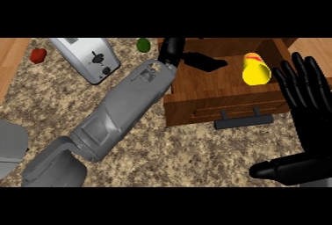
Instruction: Pick up the cup, place it into the drawer and close the drawer
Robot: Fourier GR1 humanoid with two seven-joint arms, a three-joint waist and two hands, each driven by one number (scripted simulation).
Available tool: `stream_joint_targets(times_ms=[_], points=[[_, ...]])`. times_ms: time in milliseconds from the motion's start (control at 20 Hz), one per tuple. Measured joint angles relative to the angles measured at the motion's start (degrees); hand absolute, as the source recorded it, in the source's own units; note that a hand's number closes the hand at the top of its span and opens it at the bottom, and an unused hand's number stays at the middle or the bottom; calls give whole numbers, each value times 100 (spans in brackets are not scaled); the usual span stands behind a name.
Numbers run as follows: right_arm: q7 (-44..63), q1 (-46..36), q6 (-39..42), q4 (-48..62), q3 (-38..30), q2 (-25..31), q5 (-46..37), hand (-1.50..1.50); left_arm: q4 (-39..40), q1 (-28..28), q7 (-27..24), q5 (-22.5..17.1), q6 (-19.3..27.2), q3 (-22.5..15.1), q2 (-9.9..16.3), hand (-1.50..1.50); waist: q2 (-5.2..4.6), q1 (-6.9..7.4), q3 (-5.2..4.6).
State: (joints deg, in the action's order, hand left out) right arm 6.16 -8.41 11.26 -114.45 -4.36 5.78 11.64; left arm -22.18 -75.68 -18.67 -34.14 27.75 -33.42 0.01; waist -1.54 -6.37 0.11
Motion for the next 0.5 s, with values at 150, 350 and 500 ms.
stream_joint_targets(times_ms=[150, 350, 500], points=[[49, -76, -11, 6, -13, -8, 68, -150, -122, 50, -93, -193, 36, -70, -1, -150, 2, -7, -2], [120, -77, 24, -22, -64, -22, 281, -150, -301, 89, -346, -530, -81, -6, -1, -150, 7, 5, -4], [247, -31, 54, -74, -92, -12, 458, -150, -411, 29, -583, -747, -192, 142, -1, -150, 37, 110, -6]])
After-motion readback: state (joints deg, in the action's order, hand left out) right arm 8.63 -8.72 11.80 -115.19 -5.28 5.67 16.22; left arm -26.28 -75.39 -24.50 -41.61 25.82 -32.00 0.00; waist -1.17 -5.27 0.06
